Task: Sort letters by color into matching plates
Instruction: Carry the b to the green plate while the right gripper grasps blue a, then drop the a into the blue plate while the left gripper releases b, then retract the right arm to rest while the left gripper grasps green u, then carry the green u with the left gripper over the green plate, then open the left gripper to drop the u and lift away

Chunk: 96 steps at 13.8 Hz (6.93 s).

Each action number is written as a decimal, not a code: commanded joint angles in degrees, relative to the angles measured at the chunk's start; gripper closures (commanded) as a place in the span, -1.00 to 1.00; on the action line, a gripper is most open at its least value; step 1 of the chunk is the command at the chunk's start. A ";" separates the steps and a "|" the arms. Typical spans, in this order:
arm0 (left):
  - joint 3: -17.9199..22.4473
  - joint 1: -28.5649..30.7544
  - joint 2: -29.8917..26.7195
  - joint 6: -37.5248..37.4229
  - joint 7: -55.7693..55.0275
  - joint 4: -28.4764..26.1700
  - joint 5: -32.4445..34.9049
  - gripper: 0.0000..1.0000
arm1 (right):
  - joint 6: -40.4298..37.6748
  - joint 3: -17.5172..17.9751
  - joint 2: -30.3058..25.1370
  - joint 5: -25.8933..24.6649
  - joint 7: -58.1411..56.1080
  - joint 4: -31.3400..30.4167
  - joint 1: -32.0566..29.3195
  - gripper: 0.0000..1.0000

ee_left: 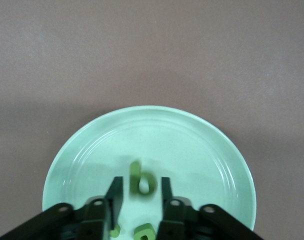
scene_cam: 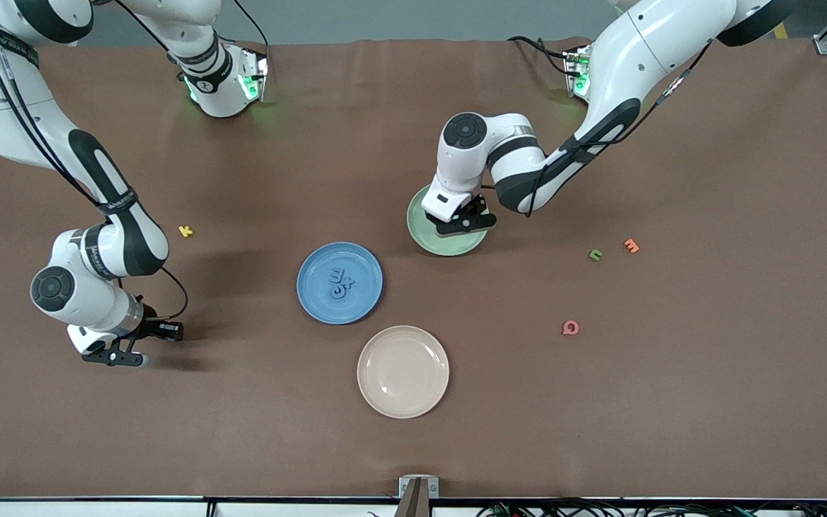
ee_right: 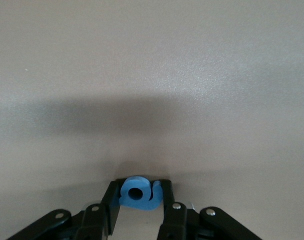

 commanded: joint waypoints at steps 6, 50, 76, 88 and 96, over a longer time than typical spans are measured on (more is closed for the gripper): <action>0.14 1.40 0.00 -0.87 2.39 0.18 -0.90 -0.98 | -7.78 7.64 -1.87 -1.12 17.70 -0.21 1.38 0.98; -10.40 54.22 -1.05 9.67 43.27 -23.03 23.35 -0.28 | -56.41 19.18 -31.05 8.63 -7.83 20.44 -14.09 -1.00; -20.05 53.79 -1.49 2.49 36.85 -21.19 17.57 0.67 | -64.93 -18.79 -43.44 19.88 -16.53 15.34 16.58 -1.00; -24.65 30.70 -1.14 -11.25 18.33 -8.01 -1.77 0.67 | -61.95 -20.81 -50.56 19.79 -16.62 7.96 19.57 -1.00; -5.94 2.48 0.26 -11.16 9.26 5.35 -6.61 0.67 | -62.47 -23.18 -51.71 19.71 -16.79 7.78 21.42 -1.00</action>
